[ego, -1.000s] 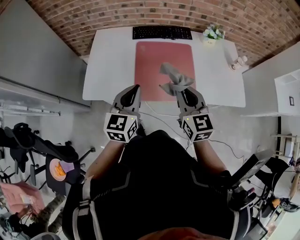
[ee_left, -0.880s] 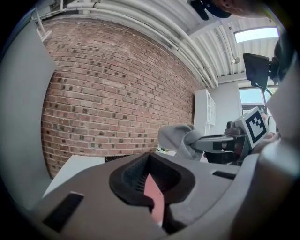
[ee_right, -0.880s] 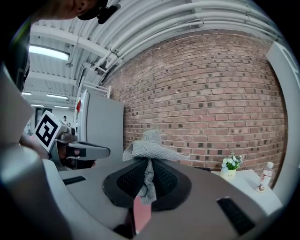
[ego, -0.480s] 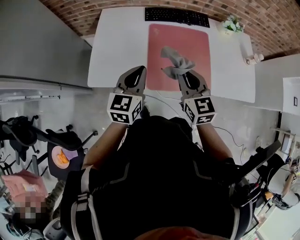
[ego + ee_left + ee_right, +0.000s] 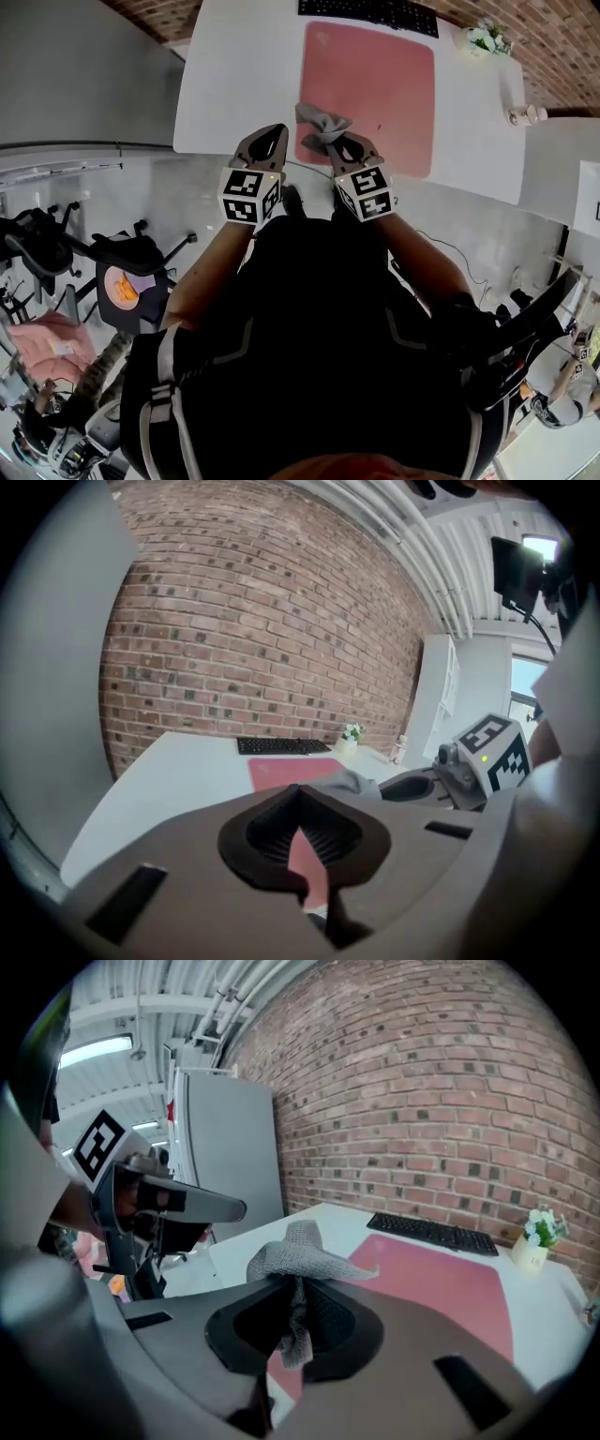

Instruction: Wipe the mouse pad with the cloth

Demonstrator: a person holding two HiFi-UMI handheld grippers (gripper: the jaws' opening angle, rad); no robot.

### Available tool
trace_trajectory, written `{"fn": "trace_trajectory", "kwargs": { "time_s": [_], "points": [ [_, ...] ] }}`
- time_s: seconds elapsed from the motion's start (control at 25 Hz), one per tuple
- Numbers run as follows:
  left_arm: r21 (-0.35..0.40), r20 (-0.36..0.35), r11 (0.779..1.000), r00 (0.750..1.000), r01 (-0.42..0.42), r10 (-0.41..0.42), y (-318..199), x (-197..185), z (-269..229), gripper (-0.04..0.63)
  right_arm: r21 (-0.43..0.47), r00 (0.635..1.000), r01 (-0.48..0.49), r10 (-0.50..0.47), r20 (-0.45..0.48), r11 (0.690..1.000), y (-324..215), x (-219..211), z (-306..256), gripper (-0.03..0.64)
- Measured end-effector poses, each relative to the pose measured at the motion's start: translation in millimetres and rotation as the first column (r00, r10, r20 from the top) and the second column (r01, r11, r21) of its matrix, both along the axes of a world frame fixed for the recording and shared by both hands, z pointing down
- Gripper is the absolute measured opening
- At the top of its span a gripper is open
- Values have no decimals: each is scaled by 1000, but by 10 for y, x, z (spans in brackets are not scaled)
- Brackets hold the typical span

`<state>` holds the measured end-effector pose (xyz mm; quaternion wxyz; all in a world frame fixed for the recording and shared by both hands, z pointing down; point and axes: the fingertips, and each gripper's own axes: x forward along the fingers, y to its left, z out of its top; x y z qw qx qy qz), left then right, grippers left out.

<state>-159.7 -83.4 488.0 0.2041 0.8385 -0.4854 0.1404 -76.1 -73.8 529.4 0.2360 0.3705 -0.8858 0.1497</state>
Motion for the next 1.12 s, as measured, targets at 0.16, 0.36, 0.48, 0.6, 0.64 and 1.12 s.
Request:
{"fn": "trace_trajectory", "kwargs": {
  "time_s": [0.16, 0.36, 0.48, 0.6, 0.64, 1.12],
  "points": [
    [-88, -6, 994, 998, 66, -67, 28, -98, 348, 3, -70, 998, 60, -62, -23, 996, 36, -143, 385, 32],
    [-174, 12, 979, 994, 106, -105, 99, -170, 725, 3, -148, 996, 64, -73, -59, 987, 69, -290, 770, 32],
    [-209, 53, 972, 994, 107, -98, 150, -229, 902, 3, -188, 993, 56, -74, -88, 981, 70, -364, 963, 32],
    [-238, 75, 964, 992, 117, -102, 202, -272, 1002, 3, -211, 990, 67, -92, -108, 975, 99, -405, 1093, 32],
    [-243, 77, 963, 991, 121, -106, 210, -280, 1014, 3, -221, 990, 61, -88, -111, 973, 106, -402, 1123, 32],
    [-289, 68, 955, 996, 71, -54, 203, -73, 1161, 3, -257, 990, -39, 2, -144, 966, 125, -27, 1262, 32]
  ]
}}
